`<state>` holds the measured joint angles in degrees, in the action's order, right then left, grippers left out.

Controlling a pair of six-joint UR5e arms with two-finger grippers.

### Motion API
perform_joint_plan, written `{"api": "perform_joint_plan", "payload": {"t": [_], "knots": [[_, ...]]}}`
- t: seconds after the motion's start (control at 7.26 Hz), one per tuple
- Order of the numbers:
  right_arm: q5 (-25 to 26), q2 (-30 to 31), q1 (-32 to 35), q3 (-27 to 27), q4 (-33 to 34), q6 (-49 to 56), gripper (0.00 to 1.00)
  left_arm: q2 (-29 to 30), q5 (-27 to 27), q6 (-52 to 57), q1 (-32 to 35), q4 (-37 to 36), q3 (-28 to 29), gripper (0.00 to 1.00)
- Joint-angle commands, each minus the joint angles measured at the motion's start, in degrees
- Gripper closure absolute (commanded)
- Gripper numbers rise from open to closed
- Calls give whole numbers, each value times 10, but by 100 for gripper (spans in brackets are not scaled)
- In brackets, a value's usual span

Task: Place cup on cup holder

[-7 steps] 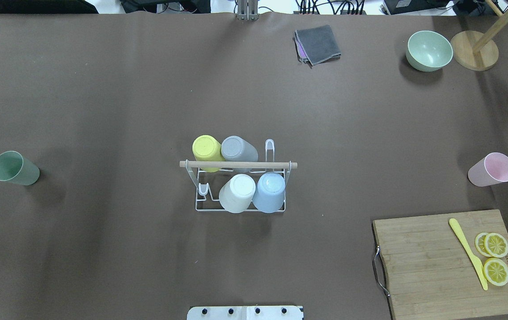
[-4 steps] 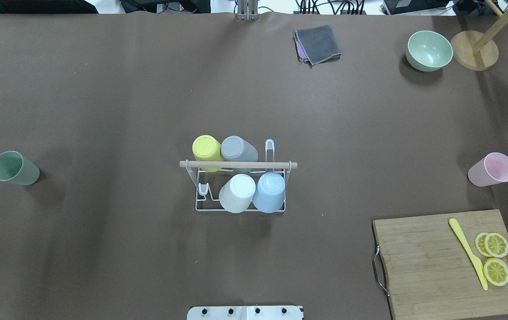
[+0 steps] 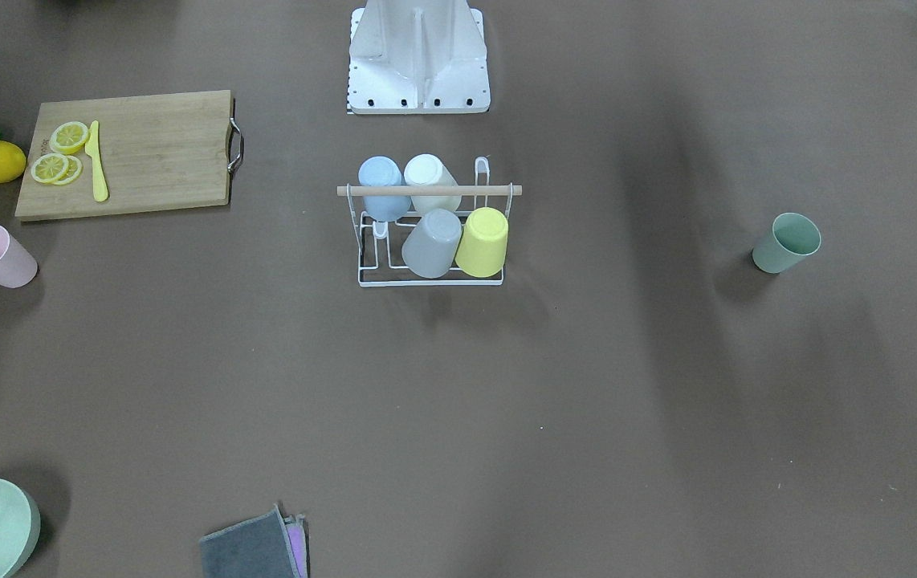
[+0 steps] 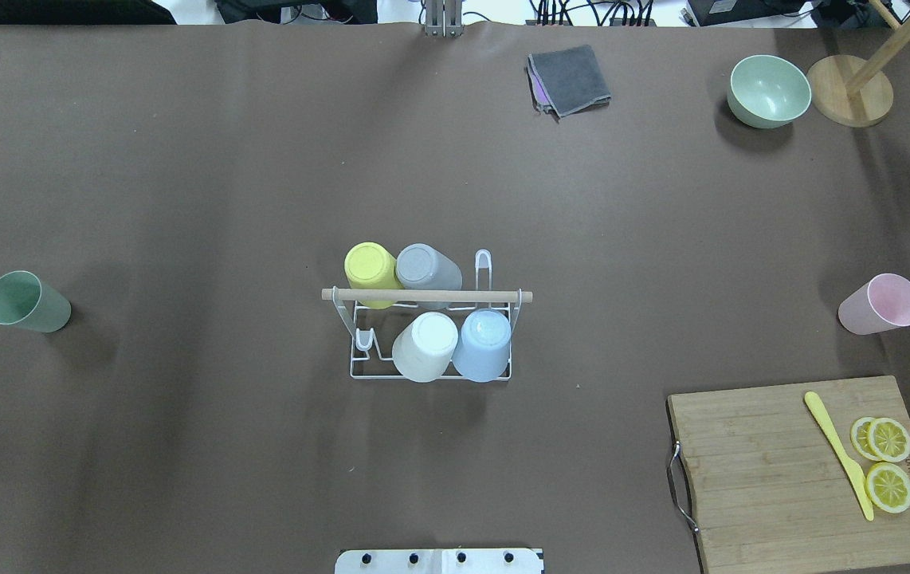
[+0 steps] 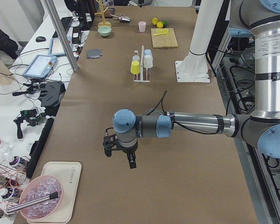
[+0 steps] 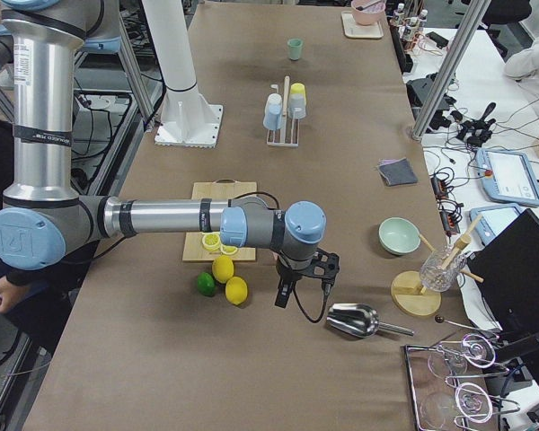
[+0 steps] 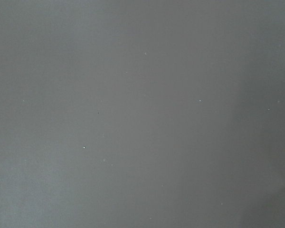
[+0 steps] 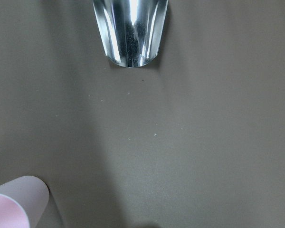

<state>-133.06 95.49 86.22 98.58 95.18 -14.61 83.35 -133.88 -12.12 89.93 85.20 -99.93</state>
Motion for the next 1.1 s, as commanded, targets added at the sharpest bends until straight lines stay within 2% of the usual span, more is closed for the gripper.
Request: {"api": "perform_joint_plan", "payload": {"t": [0.0, 0.28, 0.96], "knots": [[-3, -2, 0, -5, 1, 3, 0, 1, -1, 0, 0, 0, -1, 2], [-5, -14, -1, -8, 3, -3, 0, 1, -1, -1, 0, 0, -4, 2], [-5, -91, -51, -71, 7, -17, 1, 3, -6, 0, -1, -7, -18, 2]]}}
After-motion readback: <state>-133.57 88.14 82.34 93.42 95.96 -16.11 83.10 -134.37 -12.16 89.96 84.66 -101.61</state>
